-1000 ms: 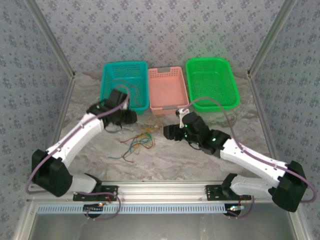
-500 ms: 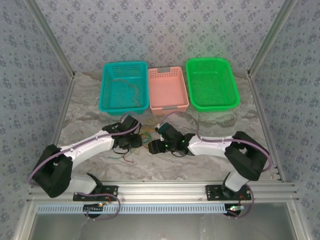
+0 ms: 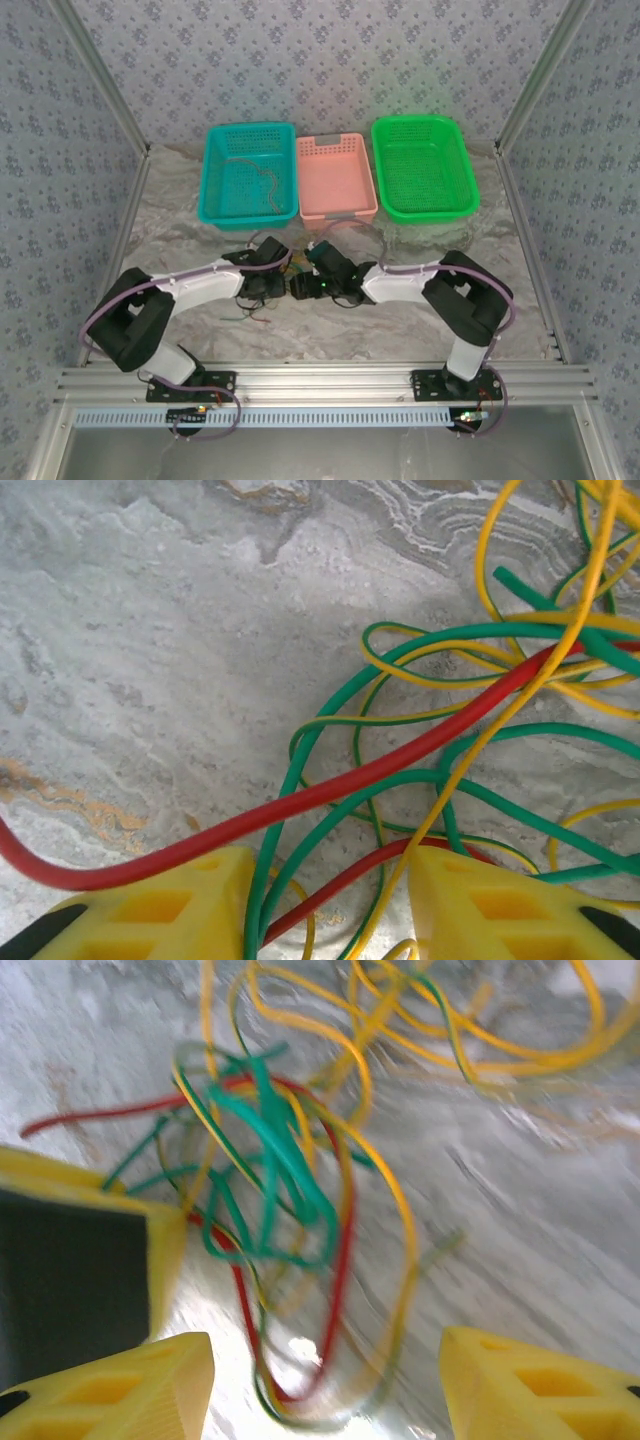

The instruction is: Untangle the cables

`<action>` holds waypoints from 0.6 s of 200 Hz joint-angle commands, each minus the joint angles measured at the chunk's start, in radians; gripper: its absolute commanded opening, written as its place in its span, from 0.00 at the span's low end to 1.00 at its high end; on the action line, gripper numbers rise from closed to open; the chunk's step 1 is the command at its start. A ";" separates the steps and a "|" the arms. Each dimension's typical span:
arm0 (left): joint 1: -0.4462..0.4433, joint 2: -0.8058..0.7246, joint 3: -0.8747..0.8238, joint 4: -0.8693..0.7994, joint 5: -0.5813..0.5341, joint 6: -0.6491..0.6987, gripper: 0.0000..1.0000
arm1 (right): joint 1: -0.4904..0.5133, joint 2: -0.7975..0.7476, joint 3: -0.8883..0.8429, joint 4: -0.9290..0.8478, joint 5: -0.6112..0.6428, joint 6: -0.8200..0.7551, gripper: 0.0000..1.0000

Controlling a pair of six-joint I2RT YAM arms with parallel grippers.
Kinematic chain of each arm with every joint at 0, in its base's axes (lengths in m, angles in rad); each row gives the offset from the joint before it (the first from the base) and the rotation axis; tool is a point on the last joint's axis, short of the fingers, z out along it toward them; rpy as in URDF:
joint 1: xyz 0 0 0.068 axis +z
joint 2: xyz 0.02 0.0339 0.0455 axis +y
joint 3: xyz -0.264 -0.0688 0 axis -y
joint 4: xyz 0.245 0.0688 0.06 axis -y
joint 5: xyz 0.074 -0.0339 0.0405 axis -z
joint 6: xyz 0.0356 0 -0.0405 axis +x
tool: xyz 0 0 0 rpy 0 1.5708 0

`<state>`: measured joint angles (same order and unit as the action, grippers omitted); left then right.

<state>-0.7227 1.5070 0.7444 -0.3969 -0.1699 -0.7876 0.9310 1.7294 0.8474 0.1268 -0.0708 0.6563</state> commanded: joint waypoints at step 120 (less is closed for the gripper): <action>-0.021 0.016 -0.008 0.063 -0.016 0.062 0.00 | -0.061 0.019 -0.058 0.279 -0.101 0.106 0.44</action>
<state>-0.7399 1.5383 0.7593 -0.3614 -0.2302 -0.7670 0.8822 1.7020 0.7326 0.3218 -0.1238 0.7261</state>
